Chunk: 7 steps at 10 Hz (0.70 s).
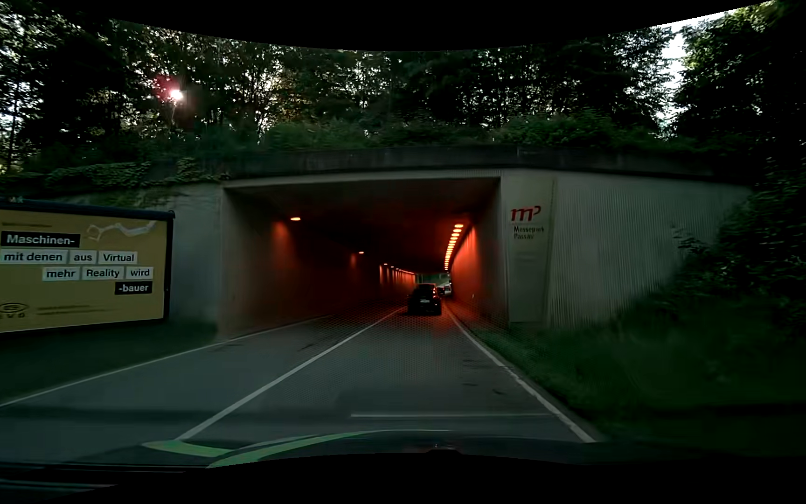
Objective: Follow the waypoints while adhering to traffic rules and regulations
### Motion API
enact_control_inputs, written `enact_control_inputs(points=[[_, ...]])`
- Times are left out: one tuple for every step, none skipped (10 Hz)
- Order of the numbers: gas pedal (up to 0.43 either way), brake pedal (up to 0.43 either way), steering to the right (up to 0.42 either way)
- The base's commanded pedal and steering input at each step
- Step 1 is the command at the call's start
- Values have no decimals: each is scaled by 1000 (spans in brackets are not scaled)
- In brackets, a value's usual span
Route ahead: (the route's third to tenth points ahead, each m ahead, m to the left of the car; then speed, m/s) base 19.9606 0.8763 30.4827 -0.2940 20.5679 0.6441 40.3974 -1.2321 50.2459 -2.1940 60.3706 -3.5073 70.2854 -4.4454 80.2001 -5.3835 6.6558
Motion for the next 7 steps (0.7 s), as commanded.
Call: enact_control_inputs(points=[[0,0,9],[0,0,8],[0,0,7],[0,0,7],[0,0,7],[0,0,7],[0,0,7]])
